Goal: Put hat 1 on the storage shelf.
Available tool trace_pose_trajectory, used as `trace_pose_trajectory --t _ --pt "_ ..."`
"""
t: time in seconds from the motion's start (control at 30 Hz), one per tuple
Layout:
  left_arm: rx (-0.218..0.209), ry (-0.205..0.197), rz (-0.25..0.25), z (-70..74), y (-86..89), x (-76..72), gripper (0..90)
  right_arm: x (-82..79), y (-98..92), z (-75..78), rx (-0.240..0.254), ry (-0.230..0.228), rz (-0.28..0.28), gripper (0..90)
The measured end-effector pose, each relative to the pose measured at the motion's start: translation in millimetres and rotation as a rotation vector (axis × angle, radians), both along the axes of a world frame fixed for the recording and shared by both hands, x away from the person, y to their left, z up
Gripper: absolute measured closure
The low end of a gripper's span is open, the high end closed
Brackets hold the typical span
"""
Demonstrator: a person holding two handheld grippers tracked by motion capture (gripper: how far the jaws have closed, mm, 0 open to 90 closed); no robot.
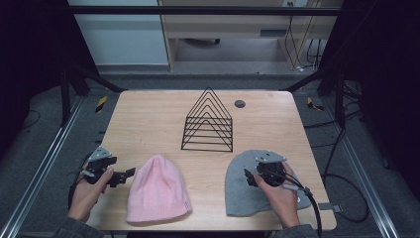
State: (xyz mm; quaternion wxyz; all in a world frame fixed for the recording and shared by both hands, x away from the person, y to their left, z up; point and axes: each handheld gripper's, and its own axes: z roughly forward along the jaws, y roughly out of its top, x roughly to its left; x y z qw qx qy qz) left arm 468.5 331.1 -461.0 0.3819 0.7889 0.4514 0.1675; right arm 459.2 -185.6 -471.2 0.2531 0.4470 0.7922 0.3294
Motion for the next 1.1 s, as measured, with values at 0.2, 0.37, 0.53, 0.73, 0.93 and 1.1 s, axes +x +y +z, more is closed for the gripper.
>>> trace_pose_trajectory --t 0.2,0.37,0.53,0.73,0.93,1.1 --pt "-0.011 -0.006 -0.104 13.4 -19.5 -8.5 9.5 -1.4 -2.7 -1.6 0.003 -0.007 -0.015 24.6" --pt "0.12 0.062 -0.177 36.8 -52.9 15.6 8.5 -1.8 -5.0 -3.0 0.008 -0.003 -0.035 25.3" --pt "0.09 0.049 -0.149 36.7 -62.9 34.4 11.9 -2.5 -6.6 -1.9 0.015 -0.012 -0.054 26.1" --pt "0.108 0.048 -0.139 17.6 -64.2 25.6 14.6 -3.1 -5.6 1.1 0.048 -0.029 -0.034 30.9" --pt "0.118 0.08 -0.151 1.5 -71.8 30.6 17.3 -3.4 -5.1 1.3 0.057 -0.013 -0.027 29.9" --pt "0.133 0.112 -0.164 -6.3 -77.8 34.2 24.2 -2.0 -4.5 -0.2 0.051 0.0 -0.023 29.3"
